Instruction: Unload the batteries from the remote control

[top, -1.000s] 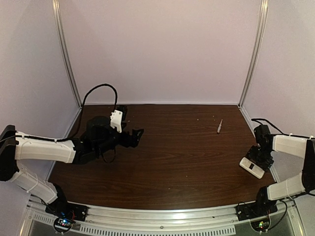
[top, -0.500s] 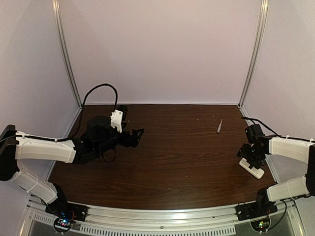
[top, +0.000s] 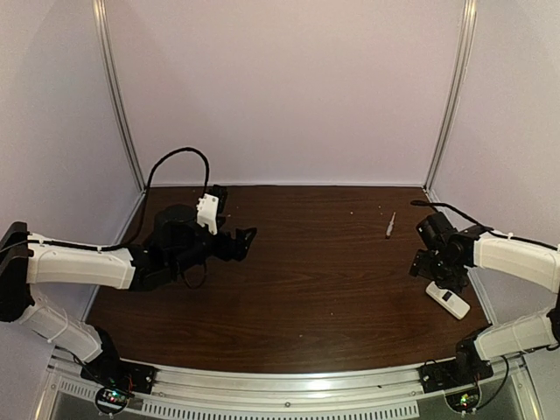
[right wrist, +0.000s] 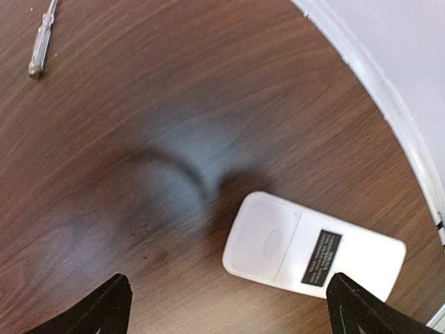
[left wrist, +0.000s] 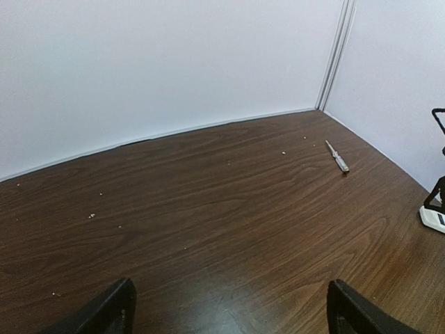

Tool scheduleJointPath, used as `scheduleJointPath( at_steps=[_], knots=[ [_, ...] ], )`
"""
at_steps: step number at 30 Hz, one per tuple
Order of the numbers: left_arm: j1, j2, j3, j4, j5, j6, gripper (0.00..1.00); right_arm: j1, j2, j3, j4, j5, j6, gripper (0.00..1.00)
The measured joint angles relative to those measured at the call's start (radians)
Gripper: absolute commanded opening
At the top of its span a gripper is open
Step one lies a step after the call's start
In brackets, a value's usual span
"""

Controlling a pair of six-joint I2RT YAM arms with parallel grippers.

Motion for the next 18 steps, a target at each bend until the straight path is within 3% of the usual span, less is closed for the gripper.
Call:
scheduleJointPath(
  at_steps=[9,14,18],
  knots=[
    [0.000,0.005,0.000,0.000,0.014,0.000,0.97,-0.018,0.090,0.101,-0.035,0.149,-0.074,1.00],
    [0.000,0.005,0.000,-0.001,0.018,0.000,0.97,-0.137,0.233,0.117,0.005,0.150,-0.110,1.00],
    [0.000,0.005,0.000,-0.001,0.018,0.000,0.97,-0.264,0.237,0.075,0.061,0.085,-0.157,1.00]
  ],
)
